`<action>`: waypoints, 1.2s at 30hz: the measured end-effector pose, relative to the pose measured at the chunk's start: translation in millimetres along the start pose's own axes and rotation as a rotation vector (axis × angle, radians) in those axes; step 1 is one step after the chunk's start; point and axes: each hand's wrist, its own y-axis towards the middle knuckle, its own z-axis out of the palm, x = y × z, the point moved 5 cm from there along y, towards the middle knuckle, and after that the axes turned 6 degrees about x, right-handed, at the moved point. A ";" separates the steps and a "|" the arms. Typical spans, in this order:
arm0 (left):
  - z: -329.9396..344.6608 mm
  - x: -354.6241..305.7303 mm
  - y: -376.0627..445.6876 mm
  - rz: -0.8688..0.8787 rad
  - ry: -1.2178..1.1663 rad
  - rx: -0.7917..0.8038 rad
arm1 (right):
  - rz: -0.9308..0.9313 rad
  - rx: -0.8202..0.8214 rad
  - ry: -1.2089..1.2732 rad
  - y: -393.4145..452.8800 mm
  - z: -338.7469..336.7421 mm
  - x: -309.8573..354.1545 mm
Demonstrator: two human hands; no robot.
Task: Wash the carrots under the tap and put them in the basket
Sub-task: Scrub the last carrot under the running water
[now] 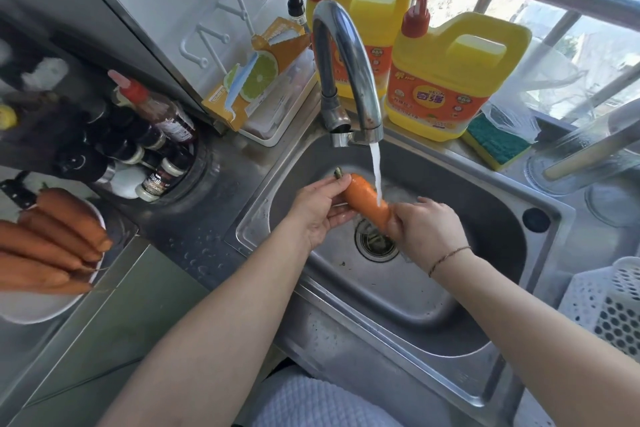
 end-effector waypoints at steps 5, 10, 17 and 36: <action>0.2 -1.4 -3.8 -0.004 -0.011 0.095 | 0.317 0.255 0.634 0.0 1.3 -23.4; 12.7 0.0 -6.0 -0.040 -0.017 0.096 | 0.426 0.194 0.699 8.6 1.7 -24.2; 10.1 0.3 -5.4 -0.156 -0.071 0.108 | 0.410 0.233 0.600 15.4 -2.6 -6.8; 10.6 -3.6 -2.5 -0.127 -0.083 0.122 | 0.385 0.222 0.691 19.0 -7.9 0.3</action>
